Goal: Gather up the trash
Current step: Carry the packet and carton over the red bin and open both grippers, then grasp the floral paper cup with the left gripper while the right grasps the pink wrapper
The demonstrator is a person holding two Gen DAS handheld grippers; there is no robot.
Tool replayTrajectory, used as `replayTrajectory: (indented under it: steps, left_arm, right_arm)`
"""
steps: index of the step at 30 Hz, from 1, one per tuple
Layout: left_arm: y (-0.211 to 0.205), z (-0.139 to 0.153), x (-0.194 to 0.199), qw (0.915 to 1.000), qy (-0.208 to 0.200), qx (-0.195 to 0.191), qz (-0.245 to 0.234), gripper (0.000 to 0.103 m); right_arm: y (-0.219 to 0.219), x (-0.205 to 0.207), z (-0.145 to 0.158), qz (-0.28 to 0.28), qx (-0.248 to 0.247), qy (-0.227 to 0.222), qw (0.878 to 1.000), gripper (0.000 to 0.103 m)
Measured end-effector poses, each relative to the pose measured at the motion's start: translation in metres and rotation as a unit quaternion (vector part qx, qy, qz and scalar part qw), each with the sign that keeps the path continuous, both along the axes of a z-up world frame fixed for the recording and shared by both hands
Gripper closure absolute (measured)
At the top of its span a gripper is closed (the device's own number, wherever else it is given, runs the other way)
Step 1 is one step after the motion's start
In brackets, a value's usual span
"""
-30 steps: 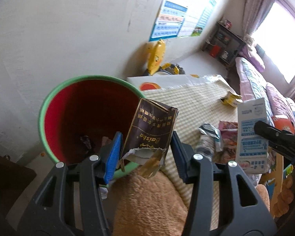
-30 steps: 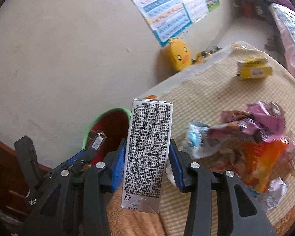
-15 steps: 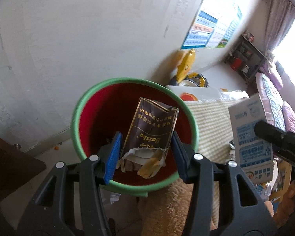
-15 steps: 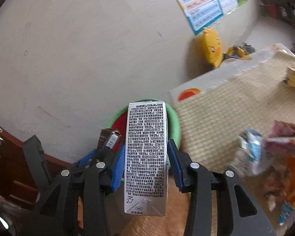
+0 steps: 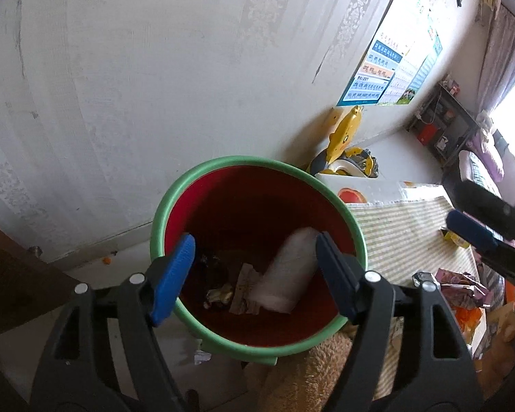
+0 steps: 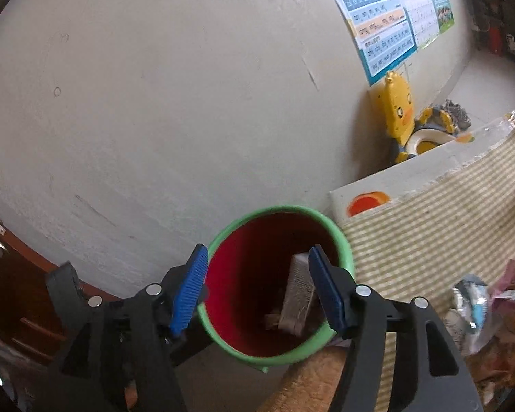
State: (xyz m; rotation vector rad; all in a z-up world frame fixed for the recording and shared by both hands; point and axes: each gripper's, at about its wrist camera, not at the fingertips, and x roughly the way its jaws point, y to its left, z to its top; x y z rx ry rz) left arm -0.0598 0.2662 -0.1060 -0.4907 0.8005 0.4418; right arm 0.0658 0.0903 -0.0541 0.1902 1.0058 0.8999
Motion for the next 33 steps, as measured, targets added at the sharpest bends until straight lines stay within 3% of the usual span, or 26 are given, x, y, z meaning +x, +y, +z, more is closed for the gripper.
replayTrajectory:
  steps: [9, 15, 19, 24, 28, 33]
  left_arm:
    - [-0.034, 0.015, 0.017, 0.9989, -0.008, 0.004, -0.045, 0.033]
    - [-0.082, 0.014, 0.035, 0.9934, -0.004, -0.002, -0.114, 0.033]
    - [-0.133, -0.002, 0.056, 0.9797, 0.030, -0.006, -0.198, 0.033]
    - [-0.192, -0.025, 0.081, 0.9577, 0.063, 0.002, -0.281, 0.033]
    - [-0.218, -0.052, 0.104, 0.9460, 0.103, 0.012, -0.307, 0.033]
    - [-0.226, -0.088, 0.130, 0.9383, 0.163, -0.010, -0.305, 0.037]
  right_arm:
    - [-0.091, -0.004, -0.001, -0.053, -0.044, -0.025, 0.997, 0.044]
    - [-0.192, -0.027, -0.024, -0.151, -0.086, -0.011, 0.985, 0.043]
    - [-0.246, -0.033, -0.048, -0.211, -0.115, 0.016, 0.971, 0.041]
    - [-0.278, -0.038, -0.051, -0.245, -0.096, 0.030, 0.964, 0.041]
    - [-0.284, -0.040, -0.047, -0.244, -0.078, 0.026, 0.966, 0.041]
    - [-0.289, -0.046, -0.048, -0.241, -0.062, 0.035, 0.968, 0.041]
